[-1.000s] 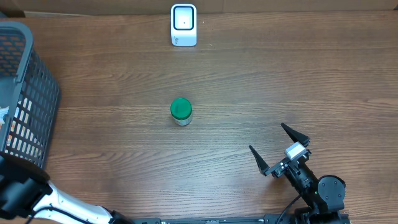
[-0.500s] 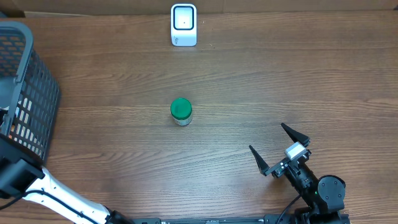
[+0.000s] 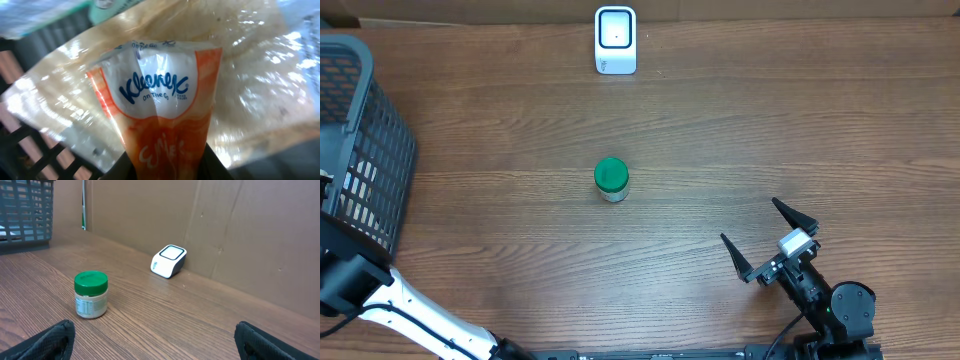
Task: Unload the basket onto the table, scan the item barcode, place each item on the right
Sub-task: 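Return the left gripper to the basket and grasp the Kleenex pack, then place the orange Kleenex pack on the table left of the jar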
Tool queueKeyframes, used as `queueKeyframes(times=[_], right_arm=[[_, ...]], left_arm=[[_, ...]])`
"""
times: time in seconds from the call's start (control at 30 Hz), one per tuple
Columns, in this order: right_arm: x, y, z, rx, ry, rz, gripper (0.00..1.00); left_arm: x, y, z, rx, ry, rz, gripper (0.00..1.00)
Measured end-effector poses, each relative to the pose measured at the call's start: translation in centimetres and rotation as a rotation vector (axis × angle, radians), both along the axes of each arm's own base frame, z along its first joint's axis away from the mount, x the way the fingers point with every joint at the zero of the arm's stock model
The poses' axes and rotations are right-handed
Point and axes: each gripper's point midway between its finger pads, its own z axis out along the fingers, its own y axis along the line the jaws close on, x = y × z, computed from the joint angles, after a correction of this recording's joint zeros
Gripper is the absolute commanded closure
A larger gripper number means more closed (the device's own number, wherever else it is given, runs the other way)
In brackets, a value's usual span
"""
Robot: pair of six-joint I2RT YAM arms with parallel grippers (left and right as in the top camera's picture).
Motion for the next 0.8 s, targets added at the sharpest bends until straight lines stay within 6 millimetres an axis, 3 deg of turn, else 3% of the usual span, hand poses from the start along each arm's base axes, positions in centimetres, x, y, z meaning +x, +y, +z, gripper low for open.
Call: queueKeyframes(times=[0.2,0.37,0.47,0.63,0.8], right_arm=[[0.0,0.0,0.0,0.0,0.0,0.0,0.0],[0.0,0.0,0.0,0.0,0.0,0.0,0.0],[0.0,0.0,0.0,0.0,0.0,0.0,0.0],[0.0,0.0,0.0,0.0,0.0,0.0,0.0],[0.0,0.0,0.0,0.0,-0.001,0.0,0.0]], left_arm=[[1.3,0.5,5.3,0.048,-0.09,0.002,0.79],[3.1,0.6,11.4,0.121,-0.259,-0.007,0.82],[4.0,-0.4,15.8,0.16,-0.396,-0.021,0.83],[3.9,-4.2,24.4,0.23,-0.64,-0.072,0.8],[2.5,-10.5,32.1,0.287,-0.843,-0.21,0.78]])
